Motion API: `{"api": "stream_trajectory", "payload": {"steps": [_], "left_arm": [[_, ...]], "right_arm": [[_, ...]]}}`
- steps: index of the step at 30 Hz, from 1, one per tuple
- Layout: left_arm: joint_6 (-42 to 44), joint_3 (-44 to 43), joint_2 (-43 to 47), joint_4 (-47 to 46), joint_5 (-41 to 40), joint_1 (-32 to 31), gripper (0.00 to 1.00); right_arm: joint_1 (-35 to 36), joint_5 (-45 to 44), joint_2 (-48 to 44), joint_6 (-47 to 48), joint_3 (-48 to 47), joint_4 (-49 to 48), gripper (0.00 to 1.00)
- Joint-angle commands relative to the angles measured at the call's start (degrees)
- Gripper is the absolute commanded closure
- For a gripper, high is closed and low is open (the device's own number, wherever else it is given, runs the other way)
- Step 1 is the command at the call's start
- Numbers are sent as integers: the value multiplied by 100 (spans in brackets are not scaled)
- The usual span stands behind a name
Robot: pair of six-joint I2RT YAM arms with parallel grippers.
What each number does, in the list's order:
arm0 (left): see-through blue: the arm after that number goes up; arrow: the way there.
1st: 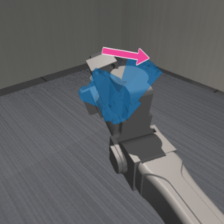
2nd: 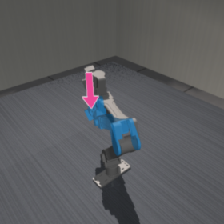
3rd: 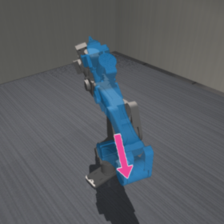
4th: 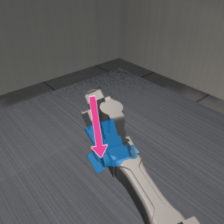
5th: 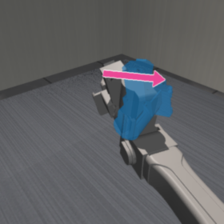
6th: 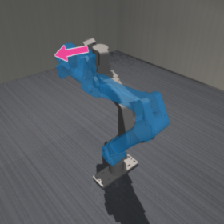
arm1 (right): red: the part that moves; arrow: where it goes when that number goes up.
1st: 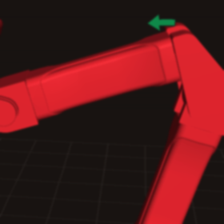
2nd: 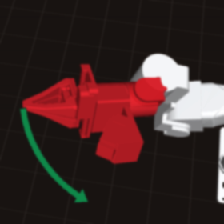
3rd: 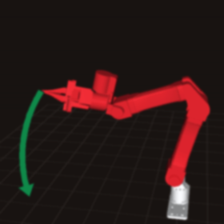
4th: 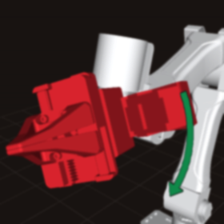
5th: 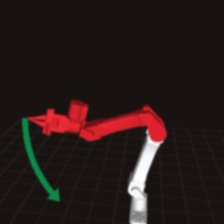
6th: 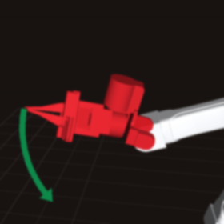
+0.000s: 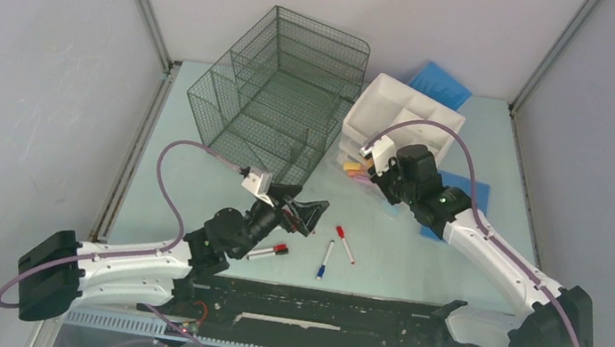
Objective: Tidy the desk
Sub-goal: Place the stationery in the drawer.
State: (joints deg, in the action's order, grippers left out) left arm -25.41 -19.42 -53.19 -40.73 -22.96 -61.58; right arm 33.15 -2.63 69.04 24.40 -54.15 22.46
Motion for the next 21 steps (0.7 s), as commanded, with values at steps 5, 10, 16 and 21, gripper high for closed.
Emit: {"api": "stream_trajectory", "payload": {"steps": [5, 10, 16, 21], "left_arm": [[155, 84, 157, -36, -167, 32, 0], [180, 101, 218, 3, -173, 32, 0], [202, 138, 287, 12, -205, 31, 0], [212, 160, 330, 28, -229, 32, 0]], "right_arm": [[51, -219, 62, 45, -245, -198, 53], [52, -139, -13, 23, -244, -190, 46], [52, 590, -196, 101, -244, 0, 46], [70, 1487, -321, 368, -244, 295, 46]]}}
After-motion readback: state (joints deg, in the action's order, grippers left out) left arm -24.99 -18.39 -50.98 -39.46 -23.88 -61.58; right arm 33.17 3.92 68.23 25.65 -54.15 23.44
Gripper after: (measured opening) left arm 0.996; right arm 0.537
